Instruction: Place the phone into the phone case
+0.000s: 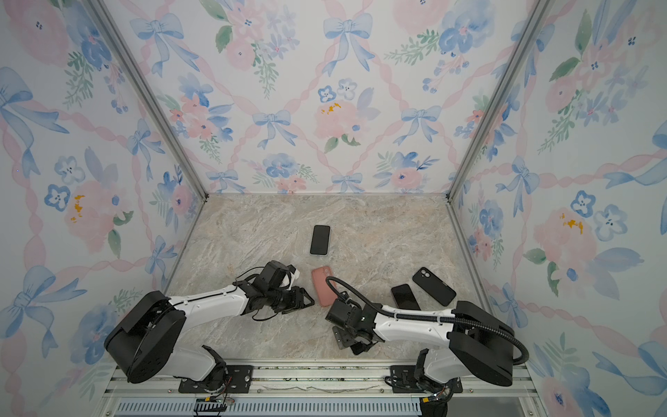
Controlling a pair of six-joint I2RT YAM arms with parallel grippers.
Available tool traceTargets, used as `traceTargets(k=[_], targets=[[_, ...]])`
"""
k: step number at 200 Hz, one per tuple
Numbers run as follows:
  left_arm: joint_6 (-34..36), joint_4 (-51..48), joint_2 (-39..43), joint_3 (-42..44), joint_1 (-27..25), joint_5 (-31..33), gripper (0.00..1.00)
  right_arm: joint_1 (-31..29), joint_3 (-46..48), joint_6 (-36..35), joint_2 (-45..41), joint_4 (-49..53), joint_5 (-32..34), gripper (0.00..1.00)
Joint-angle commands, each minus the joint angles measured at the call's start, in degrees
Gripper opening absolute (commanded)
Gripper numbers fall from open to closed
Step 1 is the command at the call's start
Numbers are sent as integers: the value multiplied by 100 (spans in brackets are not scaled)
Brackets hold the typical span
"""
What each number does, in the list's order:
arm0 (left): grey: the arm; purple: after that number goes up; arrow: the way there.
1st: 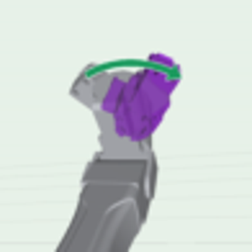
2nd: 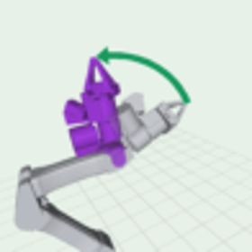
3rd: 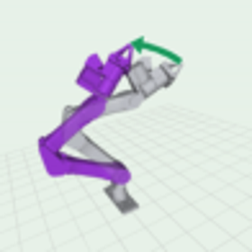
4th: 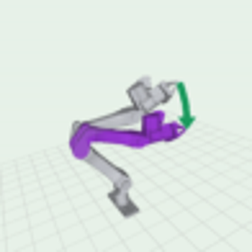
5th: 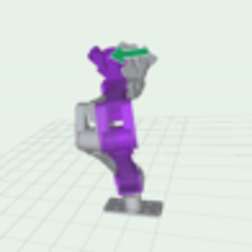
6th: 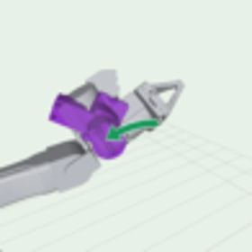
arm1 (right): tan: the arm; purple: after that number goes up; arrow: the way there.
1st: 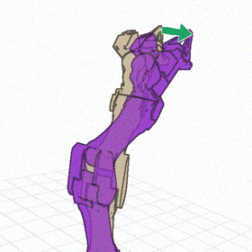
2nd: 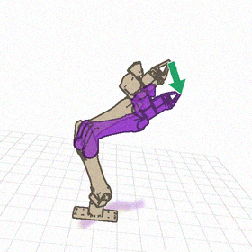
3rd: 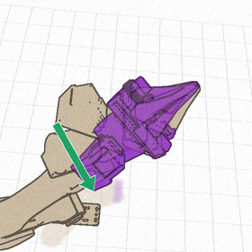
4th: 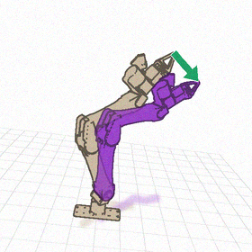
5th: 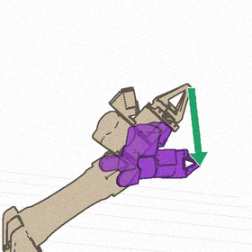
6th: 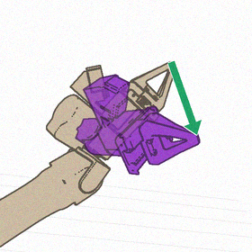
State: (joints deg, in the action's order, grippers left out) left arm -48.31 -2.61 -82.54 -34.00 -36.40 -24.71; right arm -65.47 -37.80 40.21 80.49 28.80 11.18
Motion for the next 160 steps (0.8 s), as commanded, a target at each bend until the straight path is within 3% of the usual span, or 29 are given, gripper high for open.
traceTargets(k=[1,58,101,160], targets=[[-38,50,-37,-50,1,-64,57,-71,212,138,362,-8,-33,79],[-20,197,-154,-156,10,-335,57,-2,288,-2,45,-289,183,65],[-399,1322,-231,168,46,-1092,55,13,657,-194,-362,-1192,157,60],[-500,1932,-465,378,-5,-1402,52,26,1163,-331,-815,-2218,244,57]])
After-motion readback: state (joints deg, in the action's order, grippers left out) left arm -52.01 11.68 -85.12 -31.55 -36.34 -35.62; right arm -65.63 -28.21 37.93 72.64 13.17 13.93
